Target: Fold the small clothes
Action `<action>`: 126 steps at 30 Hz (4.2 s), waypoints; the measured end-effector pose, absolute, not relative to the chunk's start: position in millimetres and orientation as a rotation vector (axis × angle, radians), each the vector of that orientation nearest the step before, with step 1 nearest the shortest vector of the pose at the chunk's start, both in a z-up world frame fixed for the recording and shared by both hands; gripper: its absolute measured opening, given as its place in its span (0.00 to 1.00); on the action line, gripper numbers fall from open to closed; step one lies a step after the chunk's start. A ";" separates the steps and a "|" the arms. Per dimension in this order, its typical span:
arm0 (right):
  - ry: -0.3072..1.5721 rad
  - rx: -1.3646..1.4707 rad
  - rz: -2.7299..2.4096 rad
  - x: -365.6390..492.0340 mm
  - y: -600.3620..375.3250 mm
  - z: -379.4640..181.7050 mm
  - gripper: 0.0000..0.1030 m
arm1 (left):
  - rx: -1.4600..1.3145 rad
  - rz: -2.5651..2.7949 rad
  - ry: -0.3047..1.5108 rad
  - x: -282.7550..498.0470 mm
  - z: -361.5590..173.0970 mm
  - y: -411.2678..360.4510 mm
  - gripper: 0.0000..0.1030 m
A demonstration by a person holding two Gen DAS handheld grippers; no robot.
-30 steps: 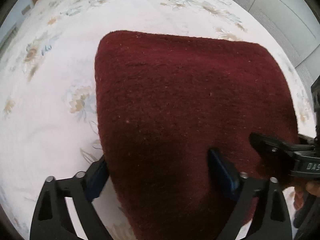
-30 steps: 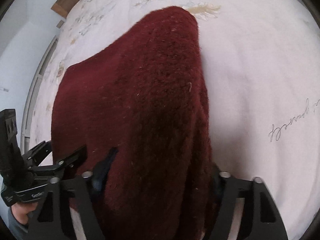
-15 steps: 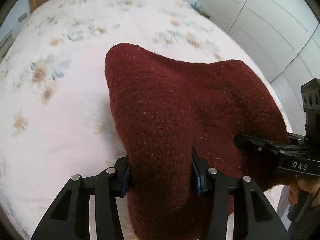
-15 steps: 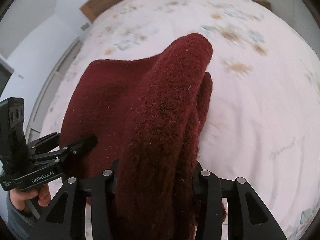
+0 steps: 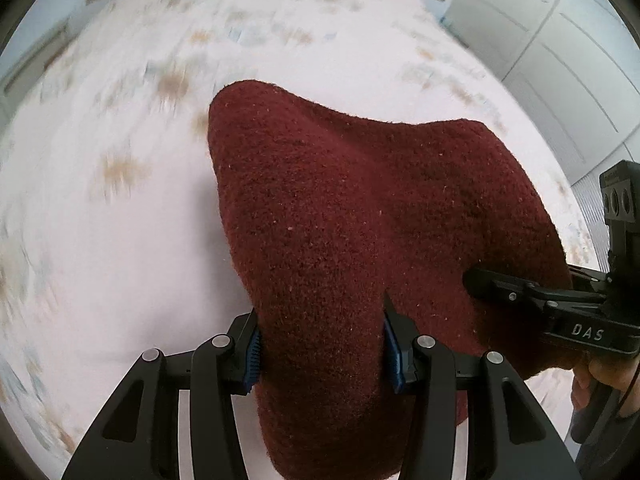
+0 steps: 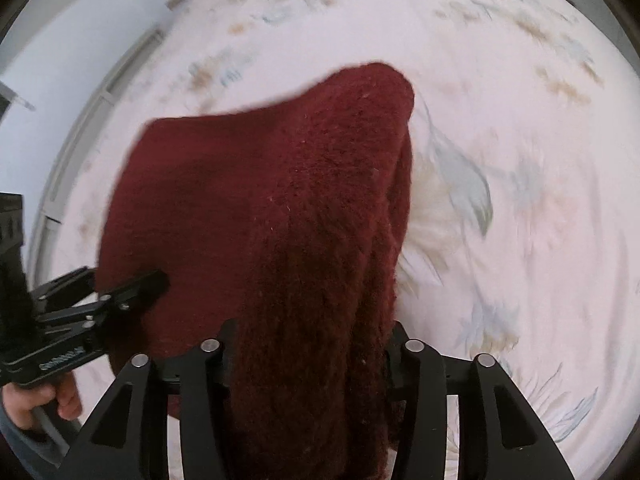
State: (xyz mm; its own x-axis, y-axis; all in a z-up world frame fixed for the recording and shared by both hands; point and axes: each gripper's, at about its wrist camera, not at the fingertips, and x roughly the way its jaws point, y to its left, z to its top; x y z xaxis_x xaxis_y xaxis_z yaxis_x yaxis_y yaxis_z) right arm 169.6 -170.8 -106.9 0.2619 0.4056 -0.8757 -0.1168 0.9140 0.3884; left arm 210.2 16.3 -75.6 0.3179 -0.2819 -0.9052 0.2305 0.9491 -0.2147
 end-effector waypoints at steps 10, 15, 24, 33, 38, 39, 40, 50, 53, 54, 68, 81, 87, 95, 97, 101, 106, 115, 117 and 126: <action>1.232 0.187 0.285 156.5 -169.9 -96.7 0.69 | -0.025 -0.301 1.177 189.1 -95.3 11.0 0.55; 1.203 0.112 0.266 156.4 -177.5 -78.6 0.78 | -0.049 -0.280 1.189 195.7 -87.5 17.4 0.57; 1.114 0.044 0.273 146.4 -162.8 -56.6 1.00 | -0.066 -0.237 1.194 181.0 -52.6 33.1 0.84; 1.080 0.009 0.210 141.1 -164.9 -59.1 1.00 | -0.039 -0.221 1.160 170.4 -59.0 25.0 0.99; 1.116 -0.009 0.150 140.0 -185.0 -88.4 1.00 | 0.055 -0.178 1.174 170.1 -74.9 22.4 0.99; 1.120 0.000 0.152 139.6 -187.7 -94.5 1.00 | 0.074 -0.171 1.170 168.6 -78.8 22.9 0.99; 1.123 0.014 0.156 138.0 -192.0 -102.5 1.00 | 0.096 -0.157 1.160 166.1 -83.6 23.8 0.99; 1.085 0.079 0.133 120.6 -199.3 -120.3 1.00 | 0.044 -0.165 1.093 149.4 -109.2 36.1 1.00; 1.068 0.074 0.131 115.9 -199.2 -104.2 1.00 | 0.065 -0.164 1.077 147.1 -102.1 33.7 1.00; 1.061 0.068 0.128 113.9 -199.5 -97.7 1.00 | 0.071 -0.163 1.078 146.6 -98.9 32.9 1.00; 0.917 -0.014 0.082 35.0 -215.6 24.0 1.00 | 0.061 -0.118 0.968 81.8 5.1 44.3 0.99; 0.937 -0.013 0.013 -17.7 -237.6 30.3 1.00 | 0.025 -0.027 1.010 27.6 20.6 64.8 0.99; 0.931 -0.020 0.004 -25.7 -239.9 31.0 1.00 | 0.032 -0.028 1.008 19.3 25.0 63.5 0.99; 0.932 -0.034 0.006 -28.4 -239.7 31.8 1.00 | 0.053 -0.018 1.011 15.5 23.0 62.7 0.99; 0.933 -0.036 0.008 -29.7 -238.9 32.4 1.00 | 0.053 -0.015 1.013 14.5 21.6 62.9 0.99; 0.936 -0.041 0.012 -31.2 -237.3 33.5 1.00 | 0.064 -0.007 1.018 12.8 19.0 62.1 0.99; 0.939 -0.044 0.013 -31.1 -235.4 34.7 1.00 | 0.064 -0.018 1.031 11.8 14.3 65.1 0.99; 0.945 -0.047 0.013 -31.7 -234.5 34.6 1.00 | 0.076 -0.017 1.031 12.6 12.5 62.4 0.99; 0.945 -0.046 0.013 -31.7 -234.5 34.6 1.00 | 0.080 -0.022 1.031 13.2 12.3 61.8 0.99; 0.949 -0.051 0.017 -32.7 -233.0 33.8 1.00 | 0.093 -0.035 1.034 16.0 13.0 62.3 0.99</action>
State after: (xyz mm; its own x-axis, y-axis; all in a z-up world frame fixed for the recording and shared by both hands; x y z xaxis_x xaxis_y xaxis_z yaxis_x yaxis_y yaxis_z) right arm -32.7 -233.0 33.8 0.5826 -0.0074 -0.8127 -0.0371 0.9987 -0.0357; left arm 16.0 62.3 13.0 0.5109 0.0152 -0.8595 0.0724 0.9955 0.0607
